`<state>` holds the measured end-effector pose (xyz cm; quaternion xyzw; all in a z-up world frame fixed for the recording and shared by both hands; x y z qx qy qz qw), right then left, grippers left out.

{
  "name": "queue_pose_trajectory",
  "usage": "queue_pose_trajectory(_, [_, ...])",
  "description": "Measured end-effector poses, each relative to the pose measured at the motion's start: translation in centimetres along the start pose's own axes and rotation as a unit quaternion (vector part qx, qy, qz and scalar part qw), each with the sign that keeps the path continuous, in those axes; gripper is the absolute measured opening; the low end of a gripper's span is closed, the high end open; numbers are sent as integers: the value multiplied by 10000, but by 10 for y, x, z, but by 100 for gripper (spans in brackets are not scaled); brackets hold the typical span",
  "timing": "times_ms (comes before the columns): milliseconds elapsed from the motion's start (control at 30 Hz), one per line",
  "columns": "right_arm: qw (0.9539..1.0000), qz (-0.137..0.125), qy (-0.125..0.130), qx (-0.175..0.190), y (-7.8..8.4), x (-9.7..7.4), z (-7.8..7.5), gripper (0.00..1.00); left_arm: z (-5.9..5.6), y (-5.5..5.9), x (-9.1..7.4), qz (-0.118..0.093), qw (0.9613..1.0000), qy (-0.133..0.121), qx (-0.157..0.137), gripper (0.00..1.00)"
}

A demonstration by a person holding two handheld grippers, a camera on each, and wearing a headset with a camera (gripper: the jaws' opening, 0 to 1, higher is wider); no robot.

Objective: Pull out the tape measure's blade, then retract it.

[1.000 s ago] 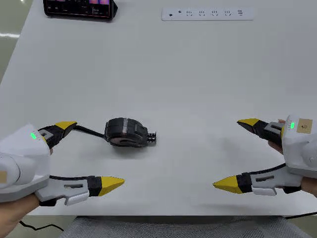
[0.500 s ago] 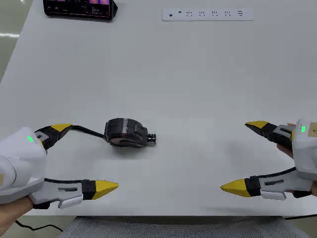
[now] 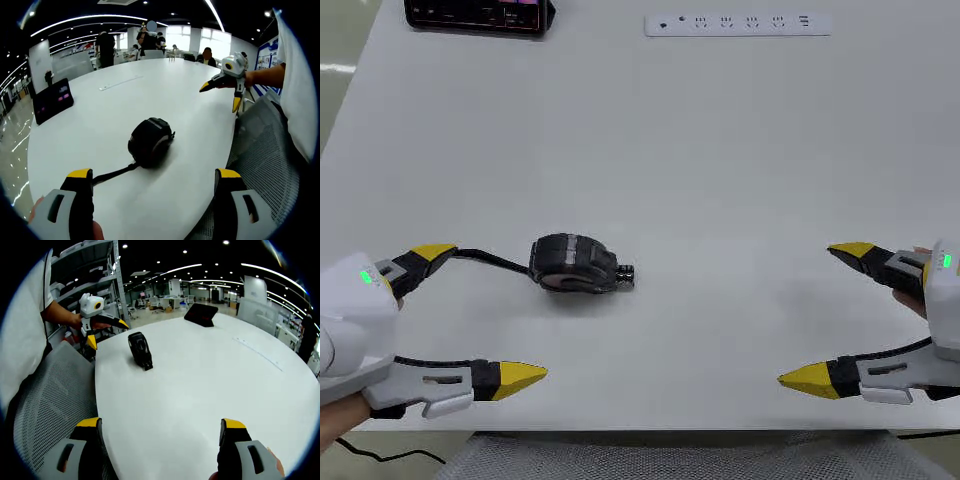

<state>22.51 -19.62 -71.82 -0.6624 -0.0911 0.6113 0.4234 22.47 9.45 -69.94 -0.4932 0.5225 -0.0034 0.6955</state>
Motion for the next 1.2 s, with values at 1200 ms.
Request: queue_pose_trajectory(1200, [9999,151,39,26,13,-8,-1,97,-2,10,-2,159,9996,199,-114,99])
Point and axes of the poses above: the centre of the closed fingertips' face, and the gripper's own axes: x roughly forward along the fingers, z roughly to its left, y roughly out of its underside, the point moved 1 cm from there along -x, roughly backward along the fingers, and after that the axes turned 6 degrees about z, right-handed, at the moved point
